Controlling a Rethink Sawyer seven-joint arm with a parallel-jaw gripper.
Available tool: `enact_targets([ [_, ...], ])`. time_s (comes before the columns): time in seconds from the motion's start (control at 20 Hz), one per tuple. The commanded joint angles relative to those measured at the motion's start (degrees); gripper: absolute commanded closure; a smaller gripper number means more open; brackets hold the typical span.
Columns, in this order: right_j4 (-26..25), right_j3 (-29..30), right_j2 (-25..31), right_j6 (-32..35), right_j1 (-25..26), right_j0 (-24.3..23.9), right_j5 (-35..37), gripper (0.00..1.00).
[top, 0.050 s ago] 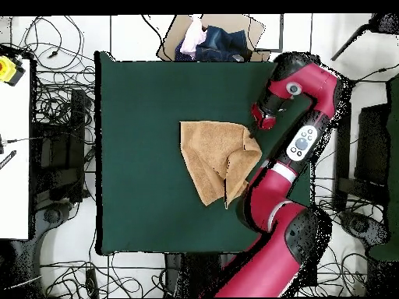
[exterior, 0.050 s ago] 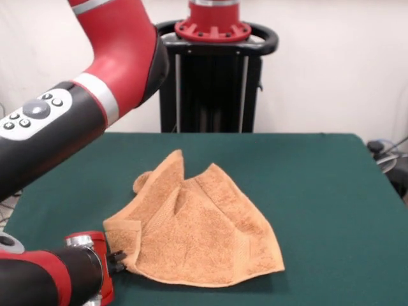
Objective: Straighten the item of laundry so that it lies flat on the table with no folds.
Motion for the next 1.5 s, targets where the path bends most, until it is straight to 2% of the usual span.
enact_targets([
  [0.05,-6.13,3.05,-8.62,-16.45,-8.13,4.25,-9.41,1.00],
  [0.25,-4.26,4.84,-10.70,-16.95,-10.95,5.21,-8.95,1.00],
  [0.45,-5.03,5.34,-12.25,-17.53,-13.55,6.64,-7.53,1.00],
  [0.7,-6.35,4.95,-12.95,-19.64,-14.31,7.79,-7.26,1.00],
  [0.9,-3.51,6.03,-14.58,-18.62,-14.72,7.52,-7.06,1.00],
  [1.1,2.18,8.14,-16.64,-13.39,-14.61,6.54,-6.78,1.00],
  [1.35,9.89,8.56,-16.17,-4.25,-13.37,4.90,-7.51,1.00],
  [1.5,16.06,6.48,-12.73,3.83,-11.41,3.51,-10.30,1.00],
])
